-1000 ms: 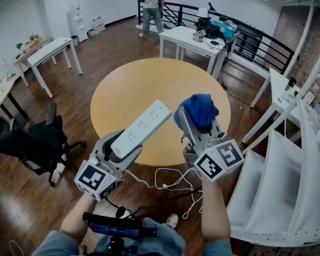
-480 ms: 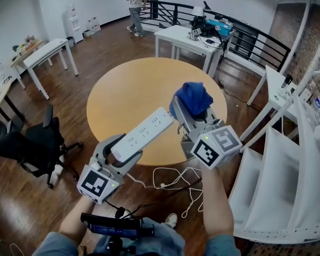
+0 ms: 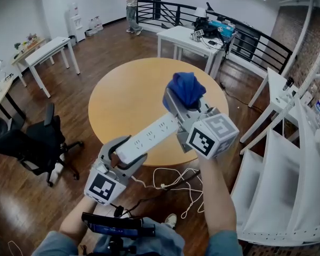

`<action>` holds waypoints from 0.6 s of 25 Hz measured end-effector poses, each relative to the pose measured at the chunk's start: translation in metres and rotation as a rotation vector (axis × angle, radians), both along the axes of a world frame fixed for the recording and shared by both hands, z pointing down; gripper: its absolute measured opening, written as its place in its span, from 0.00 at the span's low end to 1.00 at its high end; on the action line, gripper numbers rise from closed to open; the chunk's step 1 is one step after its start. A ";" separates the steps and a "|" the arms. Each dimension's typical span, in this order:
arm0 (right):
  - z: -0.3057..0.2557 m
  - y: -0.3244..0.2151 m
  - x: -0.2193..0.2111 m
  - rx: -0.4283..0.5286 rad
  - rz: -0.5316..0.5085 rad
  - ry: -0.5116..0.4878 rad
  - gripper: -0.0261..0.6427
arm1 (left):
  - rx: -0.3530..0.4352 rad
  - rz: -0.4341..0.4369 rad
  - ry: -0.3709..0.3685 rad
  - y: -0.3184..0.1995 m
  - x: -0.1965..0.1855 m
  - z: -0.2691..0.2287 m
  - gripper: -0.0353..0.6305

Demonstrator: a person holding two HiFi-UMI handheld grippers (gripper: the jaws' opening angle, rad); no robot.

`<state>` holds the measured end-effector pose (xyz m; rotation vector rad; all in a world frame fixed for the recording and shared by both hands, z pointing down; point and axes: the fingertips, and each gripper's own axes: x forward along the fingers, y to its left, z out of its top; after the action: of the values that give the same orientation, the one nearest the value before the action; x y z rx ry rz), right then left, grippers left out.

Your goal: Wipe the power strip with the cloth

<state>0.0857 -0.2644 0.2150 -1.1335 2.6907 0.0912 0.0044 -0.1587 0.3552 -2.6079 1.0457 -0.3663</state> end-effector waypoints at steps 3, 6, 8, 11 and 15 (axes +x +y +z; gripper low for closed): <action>0.003 -0.002 -0.003 -0.011 -0.011 0.011 0.13 | 0.007 -0.010 -0.018 -0.001 0.000 0.003 0.48; 0.005 -0.002 -0.009 -0.023 -0.020 0.018 0.13 | 0.015 -0.024 -0.050 0.000 -0.001 0.007 0.48; 0.006 -0.002 -0.015 -0.026 -0.030 0.031 0.13 | 0.016 -0.032 -0.059 0.000 -0.001 0.010 0.48; 0.006 -0.002 -0.021 -0.031 -0.040 0.038 0.13 | 0.020 -0.034 -0.063 -0.003 0.002 0.010 0.48; 0.008 0.003 -0.034 -0.037 -0.058 0.040 0.13 | 0.023 -0.044 -0.069 -0.005 0.003 0.011 0.48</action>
<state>0.0522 -0.2614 0.2232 -1.0740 2.7695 0.0553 0.0070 -0.1633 0.3663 -2.5364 1.0785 -0.4484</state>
